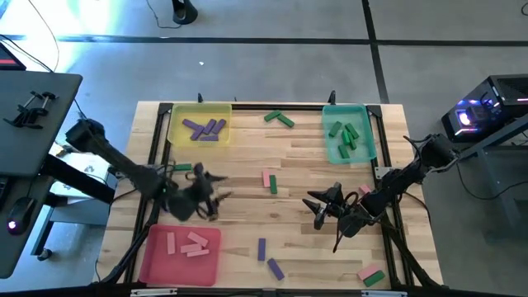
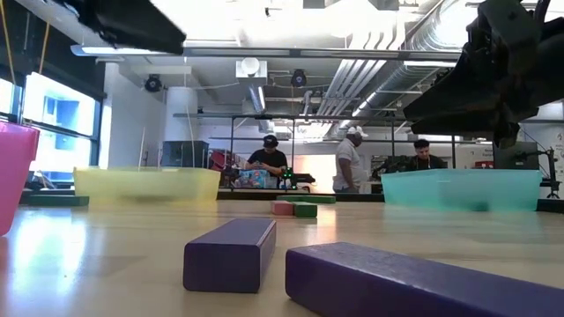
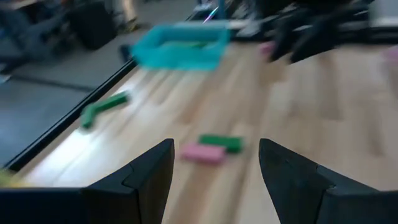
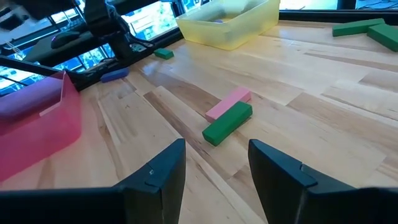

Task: Sort blocks
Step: Put the pink wooden block into the pink bin

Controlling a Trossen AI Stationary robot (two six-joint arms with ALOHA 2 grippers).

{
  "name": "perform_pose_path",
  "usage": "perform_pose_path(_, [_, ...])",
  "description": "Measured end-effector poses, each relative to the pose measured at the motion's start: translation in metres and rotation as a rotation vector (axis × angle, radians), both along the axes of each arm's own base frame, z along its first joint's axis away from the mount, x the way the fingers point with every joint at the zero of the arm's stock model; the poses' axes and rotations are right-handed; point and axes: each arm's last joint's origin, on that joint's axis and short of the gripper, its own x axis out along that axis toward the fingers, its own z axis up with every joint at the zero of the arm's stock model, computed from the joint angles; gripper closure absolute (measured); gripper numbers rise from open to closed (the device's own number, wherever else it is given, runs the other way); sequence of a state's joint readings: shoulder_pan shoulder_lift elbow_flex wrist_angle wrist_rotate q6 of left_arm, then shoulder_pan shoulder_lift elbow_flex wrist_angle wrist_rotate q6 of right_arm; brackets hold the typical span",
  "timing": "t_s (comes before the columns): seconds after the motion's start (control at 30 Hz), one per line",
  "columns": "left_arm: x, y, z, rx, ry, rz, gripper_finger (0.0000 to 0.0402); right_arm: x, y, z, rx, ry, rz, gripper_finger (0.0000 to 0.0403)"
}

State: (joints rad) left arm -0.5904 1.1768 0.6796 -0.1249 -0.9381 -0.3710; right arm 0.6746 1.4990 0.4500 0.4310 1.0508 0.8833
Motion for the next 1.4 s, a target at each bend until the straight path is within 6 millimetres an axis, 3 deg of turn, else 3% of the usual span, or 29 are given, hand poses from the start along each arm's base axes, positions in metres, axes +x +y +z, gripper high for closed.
perform_pose_path(0.2, [0.026, -0.039, -0.024, -0.017, -0.063, -0.148, 0.0179, 0.0, 0.0, 0.0, 0.017, -0.011, -0.005, 0.0242])
perform_pose_path(0.47, [0.059, -0.064, -0.081, -0.181, 0.1, -0.54, 0.0179, 0.001, 0.001, 0.002, 0.035, -0.029, -0.001, 0.0242])
perform_pose_path(0.7, [0.084, -0.082, -0.114, -0.016, 0.213, -0.712, 0.0179, 0.002, 0.001, 0.003, 0.047, -0.041, 0.0, 0.0242])
perform_pose_path(0.97, [0.102, -0.092, -0.116, 0.109, 0.228, -0.939, 0.0179, 0.002, 0.002, 0.003, 0.11, -0.074, -0.017, 0.0242])
perform_pose_path(1.2, [0.12, -0.084, -0.102, -0.009, 0.148, -0.85, 0.0179, 0.005, 0.004, 0.01, 0.108, -0.118, 0.002, 0.0242])
perform_pose_path(1.4, [0.132, -0.075, -0.09, -0.046, 0.012, -0.73, 0.0179, 0.013, 0.025, 0.035, -0.103, -0.087, 0.12, 0.0242])
